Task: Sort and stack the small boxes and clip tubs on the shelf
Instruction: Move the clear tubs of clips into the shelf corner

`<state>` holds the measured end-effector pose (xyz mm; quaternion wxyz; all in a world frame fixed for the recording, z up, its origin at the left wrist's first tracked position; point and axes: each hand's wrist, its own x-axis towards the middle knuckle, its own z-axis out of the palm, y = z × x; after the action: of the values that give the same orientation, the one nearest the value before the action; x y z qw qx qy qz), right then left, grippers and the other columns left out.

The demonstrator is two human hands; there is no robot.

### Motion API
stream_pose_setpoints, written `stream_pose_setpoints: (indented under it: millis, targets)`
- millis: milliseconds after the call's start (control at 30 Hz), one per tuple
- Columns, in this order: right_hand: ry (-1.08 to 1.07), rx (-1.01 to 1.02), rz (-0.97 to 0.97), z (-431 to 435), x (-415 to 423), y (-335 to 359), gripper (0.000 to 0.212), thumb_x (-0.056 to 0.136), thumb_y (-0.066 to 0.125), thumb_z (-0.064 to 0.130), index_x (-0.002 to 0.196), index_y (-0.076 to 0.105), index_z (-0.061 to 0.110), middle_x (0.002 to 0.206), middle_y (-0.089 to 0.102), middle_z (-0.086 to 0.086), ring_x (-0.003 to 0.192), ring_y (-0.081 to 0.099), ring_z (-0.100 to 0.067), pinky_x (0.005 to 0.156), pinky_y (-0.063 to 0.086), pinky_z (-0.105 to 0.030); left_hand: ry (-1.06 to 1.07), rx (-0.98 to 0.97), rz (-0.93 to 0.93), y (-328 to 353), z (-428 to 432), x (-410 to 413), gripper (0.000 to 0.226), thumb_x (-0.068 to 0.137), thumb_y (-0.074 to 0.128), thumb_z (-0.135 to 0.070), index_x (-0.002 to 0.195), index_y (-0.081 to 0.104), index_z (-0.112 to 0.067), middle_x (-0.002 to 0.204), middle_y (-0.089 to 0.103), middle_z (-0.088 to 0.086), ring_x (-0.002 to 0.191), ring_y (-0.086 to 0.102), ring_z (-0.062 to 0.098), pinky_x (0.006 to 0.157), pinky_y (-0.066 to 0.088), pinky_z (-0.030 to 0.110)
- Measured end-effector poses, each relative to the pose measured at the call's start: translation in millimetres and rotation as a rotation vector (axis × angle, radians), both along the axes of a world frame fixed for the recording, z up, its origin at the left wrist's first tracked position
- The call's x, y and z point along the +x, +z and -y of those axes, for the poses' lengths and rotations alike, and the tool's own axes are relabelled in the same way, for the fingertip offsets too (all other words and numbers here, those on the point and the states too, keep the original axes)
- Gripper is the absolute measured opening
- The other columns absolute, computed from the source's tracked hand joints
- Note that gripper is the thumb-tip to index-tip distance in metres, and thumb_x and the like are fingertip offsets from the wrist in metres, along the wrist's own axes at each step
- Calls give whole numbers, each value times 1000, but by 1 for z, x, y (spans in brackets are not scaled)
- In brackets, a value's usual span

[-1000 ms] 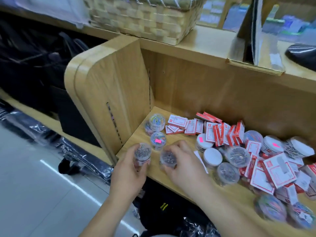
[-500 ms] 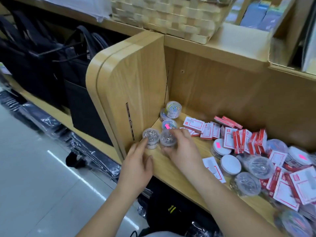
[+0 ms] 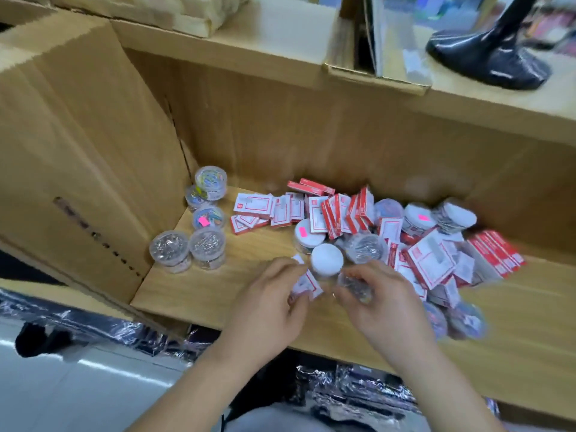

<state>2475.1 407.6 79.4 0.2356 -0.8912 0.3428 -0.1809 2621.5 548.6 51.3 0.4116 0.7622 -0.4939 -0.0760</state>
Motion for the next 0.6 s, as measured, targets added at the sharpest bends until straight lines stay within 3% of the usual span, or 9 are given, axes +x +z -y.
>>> stream_pose_setpoints:
  millis: [133,267,467,600]
  targets:
    - [-83,-1,52,13,-30,3,26,79,70,38,104,72,29,98,65,13,95,64,-14,79,55,-42,-141,84,107,2,37,-27,45,83,62,-41,125,60,-27,119,59,-11,112,53,17,91,51,37]
    - [-39,-192,37,32,-30,12,30,78,77,24,107,71,20,109,64,5,107,60,-22,87,53,-41,-125,155,203,-12,62,-47,43,77,69,-43,113,60,-22,114,60,-8,106,52,21,84,50,41]
    - [127,-304,-116,65,-15,16,38,68,82,27,103,68,27,104,65,7,102,58,-23,83,49,-36,8,71,173,-6,63,-62,34,73,76,-41,89,51,-23,91,60,-8,91,53,20,73,48,40]
    - [186,-315,-127,72,-12,15,38,66,82,29,98,63,29,98,63,8,100,58,-24,82,47,-40,198,-17,18,-3,47,-60,38,73,78,-44,96,56,-23,99,64,-9,94,60,15,76,53,40]
